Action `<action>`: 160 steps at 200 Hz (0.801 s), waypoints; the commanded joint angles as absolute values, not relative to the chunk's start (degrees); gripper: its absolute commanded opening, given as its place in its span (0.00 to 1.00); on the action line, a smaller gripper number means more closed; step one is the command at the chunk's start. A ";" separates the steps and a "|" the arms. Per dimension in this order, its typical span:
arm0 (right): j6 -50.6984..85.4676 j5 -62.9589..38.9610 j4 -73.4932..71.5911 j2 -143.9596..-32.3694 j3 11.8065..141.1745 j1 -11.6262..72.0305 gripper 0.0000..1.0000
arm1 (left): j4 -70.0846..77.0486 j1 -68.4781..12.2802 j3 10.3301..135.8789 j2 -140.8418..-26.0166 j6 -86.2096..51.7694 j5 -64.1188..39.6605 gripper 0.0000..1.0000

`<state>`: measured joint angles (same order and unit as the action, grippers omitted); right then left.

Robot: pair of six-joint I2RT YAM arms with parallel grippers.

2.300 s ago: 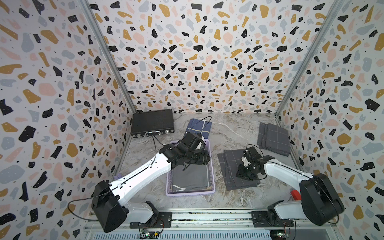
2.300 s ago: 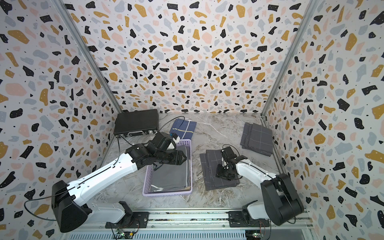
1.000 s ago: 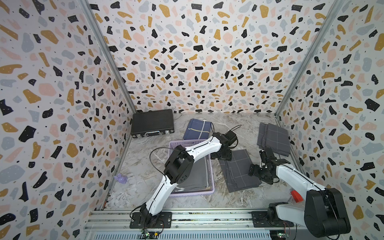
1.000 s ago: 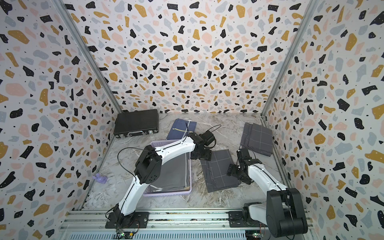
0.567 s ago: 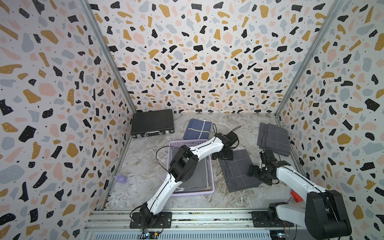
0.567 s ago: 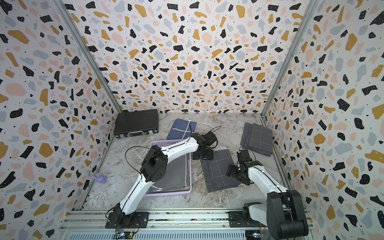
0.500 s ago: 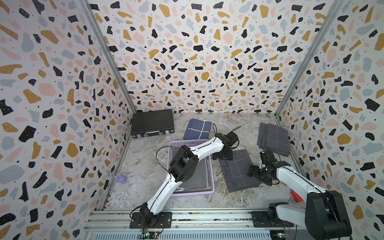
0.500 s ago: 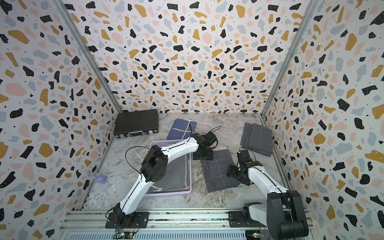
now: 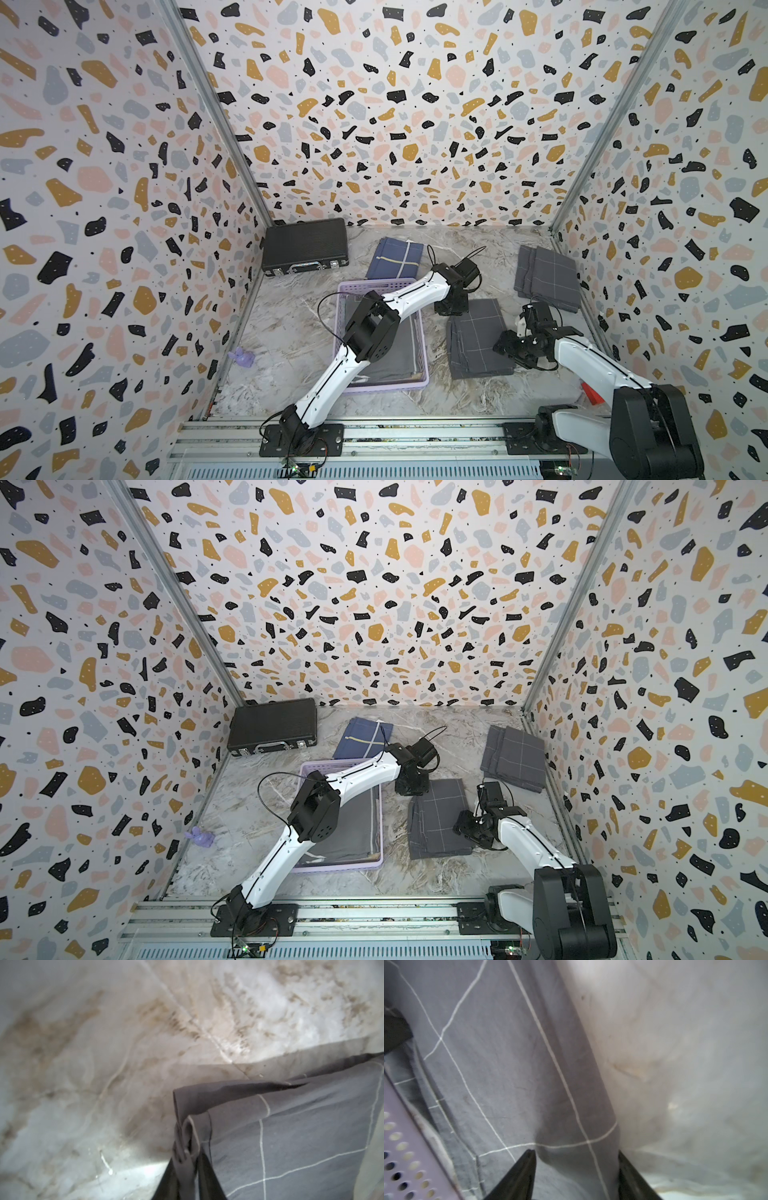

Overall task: Put the folded pillowcase in the basket
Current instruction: Pick up the pillowcase from the center of the board.

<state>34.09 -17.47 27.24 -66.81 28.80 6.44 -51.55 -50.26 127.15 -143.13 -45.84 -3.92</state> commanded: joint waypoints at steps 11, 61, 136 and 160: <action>35.13 -21.30 32.09 -61.47 26.49 6.67 0.54 | -50.99 -50.36 128.08 -143.97 -43.82 -4.60 0.01; 34.86 -22.65 33.31 -59.68 27.16 6.57 0.00 | -50.65 -50.43 127.06 -142.77 -42.70 -5.11 0.00; 34.76 -26.10 37.41 -54.61 32.98 6.66 0.00 | -48.31 -51.82 122.57 -134.16 -39.40 -5.98 0.00; 34.41 -25.95 42.34 -51.59 38.48 6.77 0.00 | -48.28 -53.21 122.04 -130.05 -38.33 -6.00 0.00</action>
